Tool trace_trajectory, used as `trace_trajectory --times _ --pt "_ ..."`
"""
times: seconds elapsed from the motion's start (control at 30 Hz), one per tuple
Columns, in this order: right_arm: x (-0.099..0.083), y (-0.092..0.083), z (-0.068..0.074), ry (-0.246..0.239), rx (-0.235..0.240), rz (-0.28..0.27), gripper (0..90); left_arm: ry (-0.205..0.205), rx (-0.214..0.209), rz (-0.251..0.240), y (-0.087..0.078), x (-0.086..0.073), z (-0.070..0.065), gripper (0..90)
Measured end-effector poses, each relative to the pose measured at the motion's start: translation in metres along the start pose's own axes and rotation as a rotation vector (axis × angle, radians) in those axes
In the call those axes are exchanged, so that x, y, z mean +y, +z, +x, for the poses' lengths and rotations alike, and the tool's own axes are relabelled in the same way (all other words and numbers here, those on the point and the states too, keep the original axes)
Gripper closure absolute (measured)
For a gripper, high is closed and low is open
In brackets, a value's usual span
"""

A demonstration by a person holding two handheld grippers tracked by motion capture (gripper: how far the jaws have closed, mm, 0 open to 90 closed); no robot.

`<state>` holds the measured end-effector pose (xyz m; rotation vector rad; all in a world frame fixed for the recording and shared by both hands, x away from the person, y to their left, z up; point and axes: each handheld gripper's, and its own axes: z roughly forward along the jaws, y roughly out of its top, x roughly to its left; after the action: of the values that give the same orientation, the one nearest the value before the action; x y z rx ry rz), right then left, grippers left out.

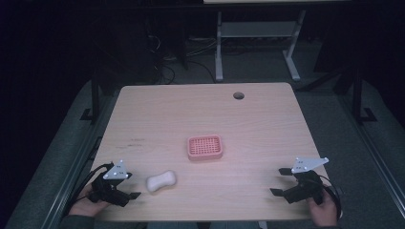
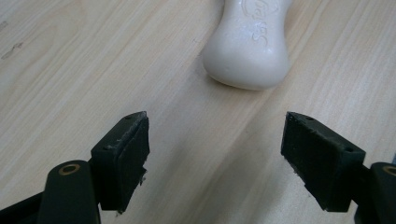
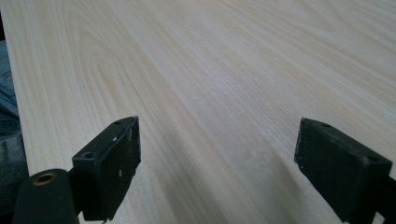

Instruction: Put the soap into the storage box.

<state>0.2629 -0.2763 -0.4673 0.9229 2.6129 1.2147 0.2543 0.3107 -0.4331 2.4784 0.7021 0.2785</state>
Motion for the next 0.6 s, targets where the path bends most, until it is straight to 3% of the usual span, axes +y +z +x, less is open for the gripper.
trace_trajectory --times 0.6 --pt "0.0009 0.0007 -0.0013 -0.005 0.004 -0.001 14.2 0.028 -0.005 -0.014 0.0037 0.0092 -0.0048 22.5"
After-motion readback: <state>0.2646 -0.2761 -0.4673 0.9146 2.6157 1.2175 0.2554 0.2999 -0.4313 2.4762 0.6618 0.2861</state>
